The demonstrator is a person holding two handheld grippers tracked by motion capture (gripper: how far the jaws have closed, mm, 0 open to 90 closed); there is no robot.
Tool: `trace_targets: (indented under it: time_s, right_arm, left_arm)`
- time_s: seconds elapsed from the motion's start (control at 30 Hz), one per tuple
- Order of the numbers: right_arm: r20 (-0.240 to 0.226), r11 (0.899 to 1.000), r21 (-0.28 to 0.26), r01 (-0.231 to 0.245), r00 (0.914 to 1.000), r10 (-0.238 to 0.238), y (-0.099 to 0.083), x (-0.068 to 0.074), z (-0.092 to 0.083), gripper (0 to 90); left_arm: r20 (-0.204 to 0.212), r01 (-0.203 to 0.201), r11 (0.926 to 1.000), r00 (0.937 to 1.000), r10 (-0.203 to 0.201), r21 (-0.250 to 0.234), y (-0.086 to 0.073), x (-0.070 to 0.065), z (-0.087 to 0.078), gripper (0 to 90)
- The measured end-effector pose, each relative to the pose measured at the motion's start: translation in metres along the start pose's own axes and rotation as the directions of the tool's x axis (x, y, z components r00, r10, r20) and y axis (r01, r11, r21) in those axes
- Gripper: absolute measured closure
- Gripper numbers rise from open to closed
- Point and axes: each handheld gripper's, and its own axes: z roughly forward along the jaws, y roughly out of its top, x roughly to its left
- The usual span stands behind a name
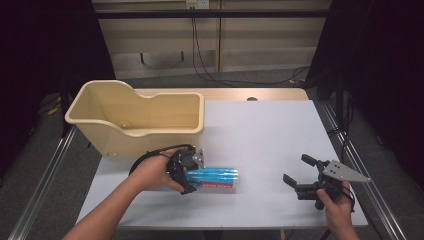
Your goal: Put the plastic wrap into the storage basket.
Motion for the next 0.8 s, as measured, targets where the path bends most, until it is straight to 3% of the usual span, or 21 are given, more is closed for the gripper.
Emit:
trace_targets:
  time_s: [0.13,0.2,0.33,0.47,0.8]
  right_arm:
    - [-0.002,1.0,0.0,0.0,1.0,0.0,0.0,0.0,0.0,0.9]
    - [-0.003,1.0,0.0,-0.001,1.0,0.001,0.0,0.0,0.0,0.9]
    - [-0.006,1.0,-0.001,-0.001,1.0,0.001,0.0,0.0,0.0,0.9]
    - [-0.008,1.0,0.004,-0.001,1.0,0.001,0.0,0.0,0.0,0.9]
    - [-0.011,1.0,0.004,0.0,0.9999,0.0,-0.001,-0.001,0.0,0.9]
  left_arm:
    - [0.013,-0.018,0.9996,0.9998,0.018,0.023,0.001,0.004,0.006,20.1]
    - [0.023,-0.047,0.9975,0.9987,0.045,0.053,0.001,0.005,0.009,21.1]
    - [0.009,-0.084,0.9942,0.9965,0.084,0.068,0.001,0.007,0.014,23.7]
    - [0.017,-0.102,0.9925,0.9948,0.101,0.068,0.0,0.012,0.017,28.5]
    - [-0.018,-0.13,0.9857,0.991,0.132,0.108,0.002,0.013,0.027,30.8]
